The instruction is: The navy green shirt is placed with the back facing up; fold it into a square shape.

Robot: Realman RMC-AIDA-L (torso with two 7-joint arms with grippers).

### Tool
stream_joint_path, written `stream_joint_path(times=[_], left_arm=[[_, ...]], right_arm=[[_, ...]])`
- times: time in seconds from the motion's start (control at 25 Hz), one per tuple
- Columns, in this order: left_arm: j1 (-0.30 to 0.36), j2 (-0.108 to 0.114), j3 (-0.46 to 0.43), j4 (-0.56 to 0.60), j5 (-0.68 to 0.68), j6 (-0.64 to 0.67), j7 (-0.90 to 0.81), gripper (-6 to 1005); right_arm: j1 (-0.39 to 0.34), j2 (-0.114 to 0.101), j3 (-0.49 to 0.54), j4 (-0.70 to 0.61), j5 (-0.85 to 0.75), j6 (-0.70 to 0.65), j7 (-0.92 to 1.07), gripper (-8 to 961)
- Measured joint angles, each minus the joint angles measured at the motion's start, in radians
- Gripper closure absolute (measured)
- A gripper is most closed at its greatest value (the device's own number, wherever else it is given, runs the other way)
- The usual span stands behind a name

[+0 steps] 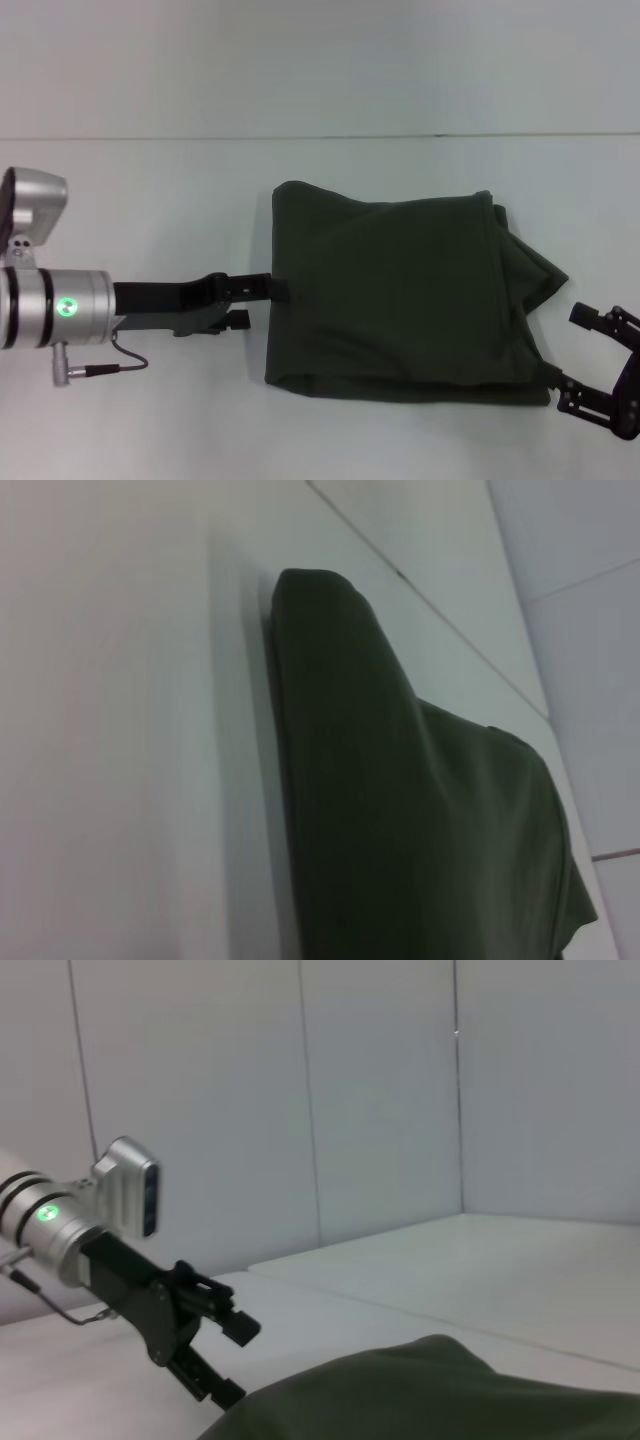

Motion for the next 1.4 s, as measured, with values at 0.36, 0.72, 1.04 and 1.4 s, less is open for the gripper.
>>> stream_joint_path(times=[0.36, 0.72, 1.04, 1.4], left_arm=[[-0.037, -0.023, 0.101, -0.002, 0.006, -0.057, -0.036, 50], [-0.054, -0.037, 0.125, 0.004, 0.005, -0.078, -0.028, 50], [-0.049, -0.051, 0.146, 0.027, -0.021, -0.091, 0.030, 195], [-0.052, -0.050, 0.186, 0.024, -0.019, -0.111, 0.017, 560]], right_arm=[[0.017, 0.000, -0.008, 0.005, -0.080, -0.008, -0.014, 61], [0.038, 0.000, -0.041, 0.019, -0.095, -0.005, -0.027, 61], [0.042, 0.000, -0.041, 0.020, -0.096, -0.001, -0.027, 59], [0.044, 0.000, -0.041, 0.020, -0.097, -0.005, -0.027, 60]])
